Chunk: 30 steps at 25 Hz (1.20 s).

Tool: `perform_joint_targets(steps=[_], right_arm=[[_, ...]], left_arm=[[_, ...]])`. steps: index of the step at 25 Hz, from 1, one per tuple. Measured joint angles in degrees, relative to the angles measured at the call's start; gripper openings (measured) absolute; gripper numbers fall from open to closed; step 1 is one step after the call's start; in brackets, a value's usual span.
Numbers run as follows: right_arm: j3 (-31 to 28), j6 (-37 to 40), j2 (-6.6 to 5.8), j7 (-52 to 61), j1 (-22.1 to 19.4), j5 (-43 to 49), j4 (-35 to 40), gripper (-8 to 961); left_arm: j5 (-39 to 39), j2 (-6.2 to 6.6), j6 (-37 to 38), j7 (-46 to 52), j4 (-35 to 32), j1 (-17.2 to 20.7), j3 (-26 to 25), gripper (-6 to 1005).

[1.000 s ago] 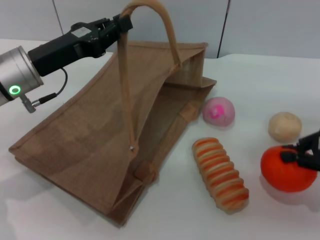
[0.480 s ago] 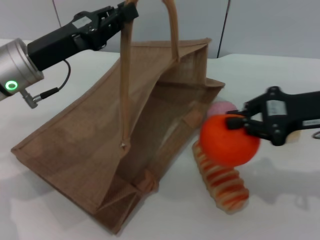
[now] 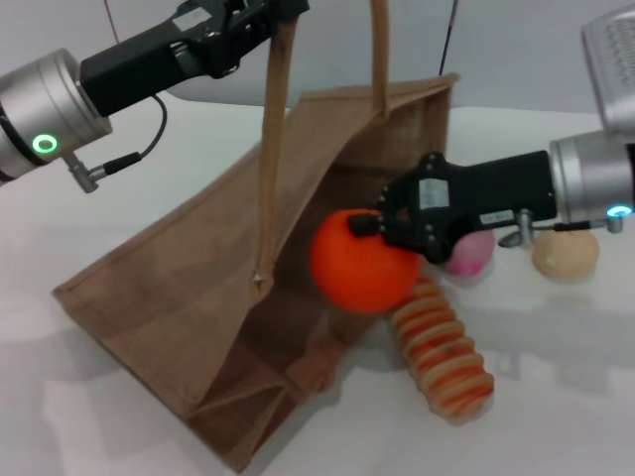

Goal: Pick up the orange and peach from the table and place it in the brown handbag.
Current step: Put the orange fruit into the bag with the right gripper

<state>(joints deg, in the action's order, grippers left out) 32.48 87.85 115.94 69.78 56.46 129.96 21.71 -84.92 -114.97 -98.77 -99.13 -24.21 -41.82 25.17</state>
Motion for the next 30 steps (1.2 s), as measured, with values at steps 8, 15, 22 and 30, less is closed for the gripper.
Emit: perform_joint_targets(steps=[8,15,22,30], right_arm=[[0.05,-11.46,0.37,-3.50,1.24,-2.65,-4.77,71],[0.03,-21.25,0.47,-4.89,3.90,-2.79,-10.35,113],[1.20,-29.04,0.60,-11.59,7.43,-2.65,-17.34,154],[-0.75,-29.59,0.70,-21.42,7.56,-3.58,-20.27,202]], left_arm=[[0.00,-0.25,-0.85,0.18,0.12,-1.32,0.22,120],[-0.54,-0.53,-3.04,0.21,0.19,-1.47,-0.33,120],[-1.92,-0.52,-4.46,0.95,0.10,-1.61,-0.42,119],[-4.87,-0.57,-5.88,1.02,0.21,-0.19,-0.90,119]])
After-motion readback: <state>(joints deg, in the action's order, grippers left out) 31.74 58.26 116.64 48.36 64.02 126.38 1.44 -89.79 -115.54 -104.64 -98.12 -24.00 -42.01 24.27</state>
